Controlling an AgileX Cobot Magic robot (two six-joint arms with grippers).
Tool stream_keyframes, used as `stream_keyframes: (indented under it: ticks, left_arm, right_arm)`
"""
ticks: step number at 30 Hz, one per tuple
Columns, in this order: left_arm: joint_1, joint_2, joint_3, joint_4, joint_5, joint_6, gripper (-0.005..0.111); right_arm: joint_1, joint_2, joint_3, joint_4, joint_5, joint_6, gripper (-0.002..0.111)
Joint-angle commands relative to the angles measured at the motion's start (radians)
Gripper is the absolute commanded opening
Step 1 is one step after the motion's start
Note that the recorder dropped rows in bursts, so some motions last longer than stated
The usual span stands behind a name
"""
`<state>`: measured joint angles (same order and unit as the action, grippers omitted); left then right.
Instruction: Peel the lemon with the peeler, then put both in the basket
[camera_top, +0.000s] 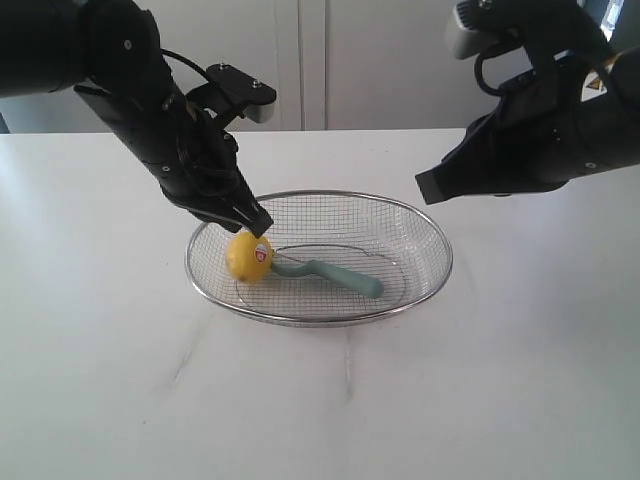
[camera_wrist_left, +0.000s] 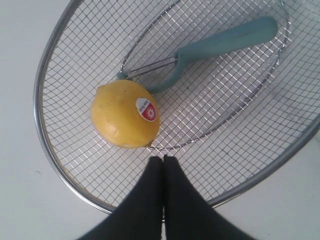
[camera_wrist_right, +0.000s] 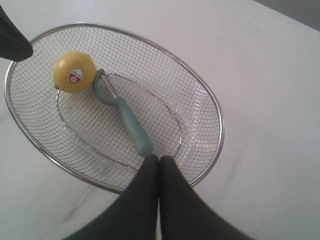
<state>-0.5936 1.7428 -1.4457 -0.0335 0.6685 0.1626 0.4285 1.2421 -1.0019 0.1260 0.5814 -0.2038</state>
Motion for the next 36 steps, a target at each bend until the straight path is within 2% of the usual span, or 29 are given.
stream_keyframes:
  ticks: [1, 18, 30, 32, 36]
  left_arm:
    - [0.002, -0.009, -0.003, -0.008, 0.008, -0.003, 0.001]
    - [0.002, -0.019, -0.003, -0.008, 0.006, -0.003, 0.001]
    - [0.004, -0.414, 0.002, -0.006, 0.006, -0.001, 0.001]
    - [0.038, -0.494, 0.002, -0.018, -0.031, -0.007, 0.001]
    - [0.182, -0.593, 0.016, -0.21, -0.062, -0.011, 0.001]
  right_arm:
    - [0.002, -0.013, -0.002, -0.007, -0.025, -0.002, 0.0]
    - [0.002, -0.013, -0.002, -0.003, -0.025, -0.002, 0.0]
    - [0.002, -0.013, -0.002, -0.003, -0.025, -0.002, 0.0]
    - [0.002, -0.013, -0.002, -0.003, -0.025, -0.002, 0.0]
    - [0.002, -0.013, -0.002, -0.003, -0.025, -0.002, 0.0]
